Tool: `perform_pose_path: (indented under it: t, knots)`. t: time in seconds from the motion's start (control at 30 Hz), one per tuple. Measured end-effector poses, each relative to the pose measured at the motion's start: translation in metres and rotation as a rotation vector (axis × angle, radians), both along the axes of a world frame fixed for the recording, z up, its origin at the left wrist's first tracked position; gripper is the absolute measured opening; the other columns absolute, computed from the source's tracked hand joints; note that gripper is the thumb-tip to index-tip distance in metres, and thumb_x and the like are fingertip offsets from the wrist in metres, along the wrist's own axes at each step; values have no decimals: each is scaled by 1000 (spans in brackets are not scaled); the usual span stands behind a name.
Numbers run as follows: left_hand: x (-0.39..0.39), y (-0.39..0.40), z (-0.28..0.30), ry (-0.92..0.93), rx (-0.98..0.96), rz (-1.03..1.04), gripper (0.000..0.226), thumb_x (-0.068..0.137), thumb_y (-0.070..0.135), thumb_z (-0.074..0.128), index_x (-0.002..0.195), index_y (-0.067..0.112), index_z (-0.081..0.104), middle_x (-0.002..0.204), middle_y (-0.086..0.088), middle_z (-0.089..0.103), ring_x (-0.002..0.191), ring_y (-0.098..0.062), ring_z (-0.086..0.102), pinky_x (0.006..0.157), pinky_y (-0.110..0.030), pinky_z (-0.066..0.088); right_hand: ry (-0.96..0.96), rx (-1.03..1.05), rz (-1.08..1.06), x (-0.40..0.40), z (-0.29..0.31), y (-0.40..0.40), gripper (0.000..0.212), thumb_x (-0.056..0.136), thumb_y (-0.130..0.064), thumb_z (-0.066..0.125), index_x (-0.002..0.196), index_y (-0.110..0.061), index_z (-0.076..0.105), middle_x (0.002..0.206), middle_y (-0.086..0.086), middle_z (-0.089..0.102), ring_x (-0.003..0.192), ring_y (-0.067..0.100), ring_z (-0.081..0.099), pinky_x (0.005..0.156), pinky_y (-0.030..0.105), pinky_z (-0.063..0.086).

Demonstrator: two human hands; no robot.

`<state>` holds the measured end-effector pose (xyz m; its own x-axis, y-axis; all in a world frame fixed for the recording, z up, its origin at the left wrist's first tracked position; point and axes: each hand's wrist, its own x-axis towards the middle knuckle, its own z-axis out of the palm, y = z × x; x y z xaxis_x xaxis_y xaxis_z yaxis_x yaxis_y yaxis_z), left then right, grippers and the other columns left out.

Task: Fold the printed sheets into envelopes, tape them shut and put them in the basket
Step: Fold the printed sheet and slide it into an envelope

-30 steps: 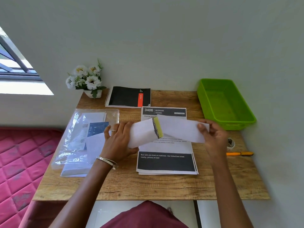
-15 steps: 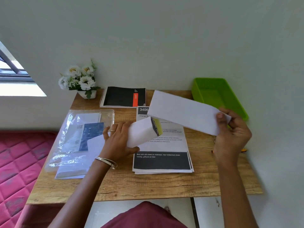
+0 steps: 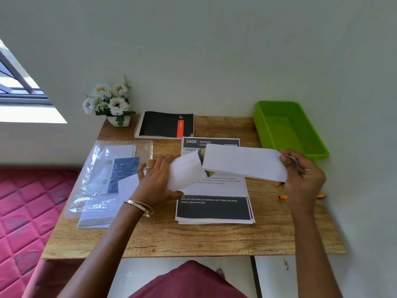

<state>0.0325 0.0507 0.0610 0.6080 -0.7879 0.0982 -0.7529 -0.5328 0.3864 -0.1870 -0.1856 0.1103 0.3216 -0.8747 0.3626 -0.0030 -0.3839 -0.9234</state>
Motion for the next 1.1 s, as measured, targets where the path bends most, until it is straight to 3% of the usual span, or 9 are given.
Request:
perform_pose_path:
  t: [0.17, 0.3, 0.5, 0.63, 0.77, 0.93, 1.1]
  knots:
    - [3, 2, -6, -7, 16, -47, 102, 55, 57, 76, 137, 21, 27, 139, -1, 37, 131, -25, 29, 109, -54, 9, 14, 10, 12, -3, 0, -6, 10, 89, -14, 64, 96, -19, 70, 98, 6, 67, 72, 29, 60, 35, 21, 47]
    - [3, 0, -5, -25, 48, -26, 103, 53, 64, 65, 137, 20, 26, 139, -2, 37, 131, -25, 29, 110, -54, 8, -23, 43, 62, -4, 6, -5, 22, 88, -12, 65, 89, -34, 72, 90, -12, 69, 63, 21, 58, 36, 23, 47]
    - [1, -4, -4, -8, 73, -16, 99, 60, 55, 75, 137, 19, 26, 140, -2, 35, 131, -25, 27, 111, -53, 6, -82, 42, 127, -3, 15, 3, 15, 88, -4, 63, 96, -16, 70, 87, -16, 71, 62, 9, 60, 39, 20, 47]
    - [3, -4, -7, -57, 41, -35, 99, 56, 58, 72, 135, 19, 28, 138, -3, 38, 130, -26, 30, 109, -52, 7, -31, 44, 170, -3, 13, -1, 15, 88, -6, 64, 96, -17, 70, 89, -13, 71, 62, 13, 60, 37, 24, 47]
    - [2, -3, -8, -128, 13, -67, 97, 56, 57, 75, 133, 20, 28, 135, -3, 40, 129, -26, 33, 109, -51, 4, 154, 69, 190, -2, 10, -16, 19, 87, -10, 66, 95, -27, 70, 94, -2, 68, 61, 8, 60, 37, 26, 49]
    - [0, -5, -9, -160, 47, -67, 99, 56, 58, 74, 134, 18, 29, 135, -3, 40, 129, -26, 32, 110, -52, 4, 258, 100, 366, 2, 9, -27, 34, 90, -6, 61, 113, -30, 67, 118, -5, 64, 93, 16, 61, 48, 28, 53]
    - [-1, -5, -9, -143, 59, -34, 101, 54, 65, 67, 134, 20, 26, 136, -3, 39, 129, -25, 33, 109, -52, 7, 199, 195, 357, 12, 14, -23, 42, 90, -1, 59, 118, -31, 60, 106, -4, 67, 77, 2, 61, 48, 14, 46]
